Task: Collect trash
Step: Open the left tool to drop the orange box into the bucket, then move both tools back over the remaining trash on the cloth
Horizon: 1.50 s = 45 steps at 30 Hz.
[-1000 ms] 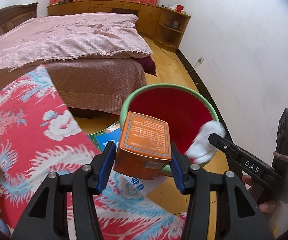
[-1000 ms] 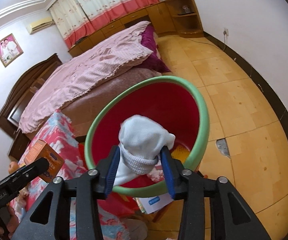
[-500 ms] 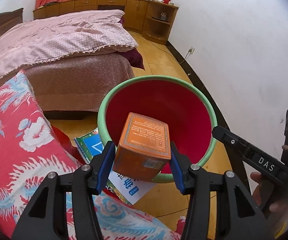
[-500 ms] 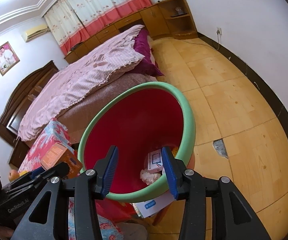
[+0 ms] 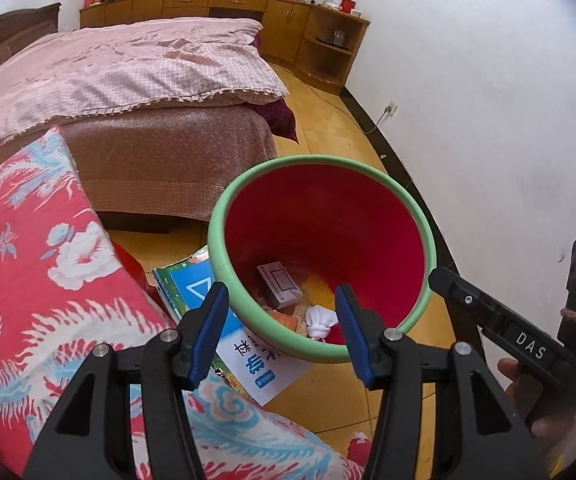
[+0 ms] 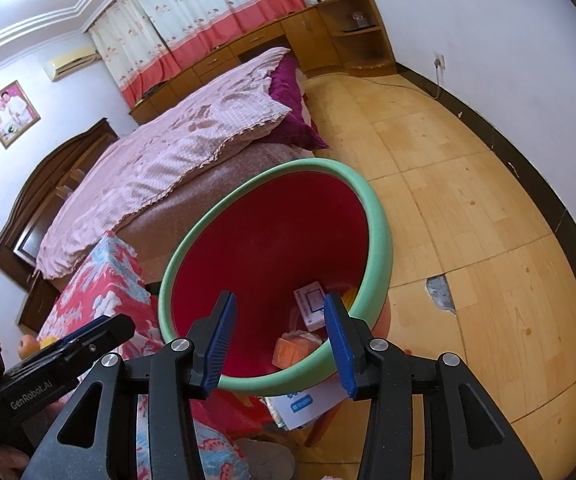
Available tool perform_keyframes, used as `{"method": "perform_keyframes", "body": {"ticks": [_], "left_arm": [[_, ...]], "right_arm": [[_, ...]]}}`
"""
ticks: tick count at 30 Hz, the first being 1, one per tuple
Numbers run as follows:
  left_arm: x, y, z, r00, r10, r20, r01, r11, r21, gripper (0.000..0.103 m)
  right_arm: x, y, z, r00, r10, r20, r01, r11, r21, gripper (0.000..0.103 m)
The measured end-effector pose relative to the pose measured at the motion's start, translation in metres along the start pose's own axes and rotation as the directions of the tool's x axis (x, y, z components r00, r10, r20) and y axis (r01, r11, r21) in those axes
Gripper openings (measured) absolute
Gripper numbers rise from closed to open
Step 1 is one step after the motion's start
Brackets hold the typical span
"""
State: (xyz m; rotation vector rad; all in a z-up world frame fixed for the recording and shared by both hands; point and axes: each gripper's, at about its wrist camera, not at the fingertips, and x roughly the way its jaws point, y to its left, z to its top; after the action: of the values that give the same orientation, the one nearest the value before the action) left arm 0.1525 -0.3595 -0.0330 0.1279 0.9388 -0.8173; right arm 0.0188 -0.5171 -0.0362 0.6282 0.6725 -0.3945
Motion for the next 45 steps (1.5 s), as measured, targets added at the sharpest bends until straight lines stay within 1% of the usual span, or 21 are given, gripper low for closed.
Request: {"method": "perform_keyframes", "body": {"ticks": [3, 6, 18, 27, 36, 44, 45], "left_arm": [[-0.007, 0.004, -0.001, 1.000, 0.006, 0.009, -0.006, 1.000, -0.012, 0.055], [-0.016, 0.007, -0.004, 1.000, 0.016, 0.018, -0.015, 1.000, -0.026, 0.055], [-0.065, 0.029, -0.021, 0.994, 0.065, 0.088, -0.056, 0.994, -0.097, 0.055], [-0.103, 0.060, -0.039, 0.983, 0.130, 0.131, -0.106, 0.979, -0.173, 0.055], [-0.130, 0.097, -0.057, 0.969, 0.199, 0.147, -0.157, 0.955, -0.253, 0.055], [-0.148, 0.133, -0.072, 0.954, 0.259, 0.149, -0.201, 0.924, -0.325, 0.055], [-0.150, 0.138, -0.074, 0.950, 0.274, 0.148, -0.213, 0.918, -0.333, 0.055]], "right_arm": [[-0.004, 0.004, -0.002, 1.000, 0.004, 0.000, -0.004, 1.000, -0.009, 0.047], [-0.009, 0.007, -0.004, 1.000, 0.011, 0.006, -0.011, 1.000, -0.015, 0.059], [-0.027, 0.033, -0.012, 0.998, 0.055, 0.010, -0.055, 0.997, -0.061, 0.059], [-0.031, 0.064, -0.026, 0.995, 0.102, -0.018, -0.104, 0.988, -0.112, 0.059], [-0.030, 0.093, -0.038, 0.989, 0.140, -0.053, -0.147, 0.976, -0.160, 0.060], [-0.020, 0.115, -0.050, 0.982, 0.161, -0.097, -0.177, 0.965, -0.194, 0.060], [-0.020, 0.117, -0.051, 0.981, 0.163, -0.102, -0.180, 0.964, -0.197, 0.060]]}}
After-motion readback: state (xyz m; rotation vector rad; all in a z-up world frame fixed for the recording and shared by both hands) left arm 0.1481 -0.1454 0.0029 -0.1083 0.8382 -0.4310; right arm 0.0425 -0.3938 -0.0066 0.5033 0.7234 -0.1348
